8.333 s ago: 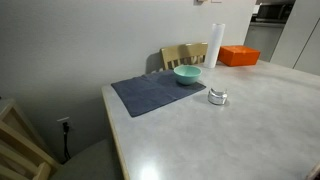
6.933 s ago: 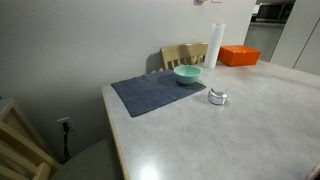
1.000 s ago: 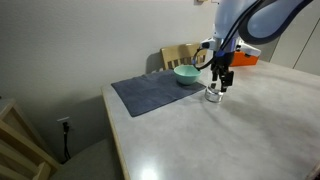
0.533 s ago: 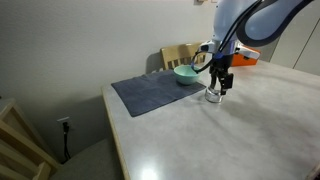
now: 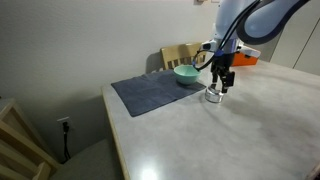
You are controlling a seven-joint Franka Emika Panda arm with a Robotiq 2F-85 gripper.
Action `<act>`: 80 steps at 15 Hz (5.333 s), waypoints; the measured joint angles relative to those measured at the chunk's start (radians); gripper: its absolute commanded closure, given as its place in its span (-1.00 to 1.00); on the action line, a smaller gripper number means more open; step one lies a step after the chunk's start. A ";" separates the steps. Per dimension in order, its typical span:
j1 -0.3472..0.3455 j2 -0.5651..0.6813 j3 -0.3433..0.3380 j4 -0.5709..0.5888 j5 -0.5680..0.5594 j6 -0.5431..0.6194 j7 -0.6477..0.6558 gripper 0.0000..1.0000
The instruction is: Take the silver lid from the silver bottle and place it on the table
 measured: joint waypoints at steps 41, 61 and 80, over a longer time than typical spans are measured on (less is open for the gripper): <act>-0.010 -0.233 -0.004 -0.224 0.007 0.127 0.178 0.12; -0.234 -0.054 -0.011 -0.293 0.167 0.359 0.199 0.12; -0.229 0.009 0.008 -0.164 0.167 0.231 0.202 -1.00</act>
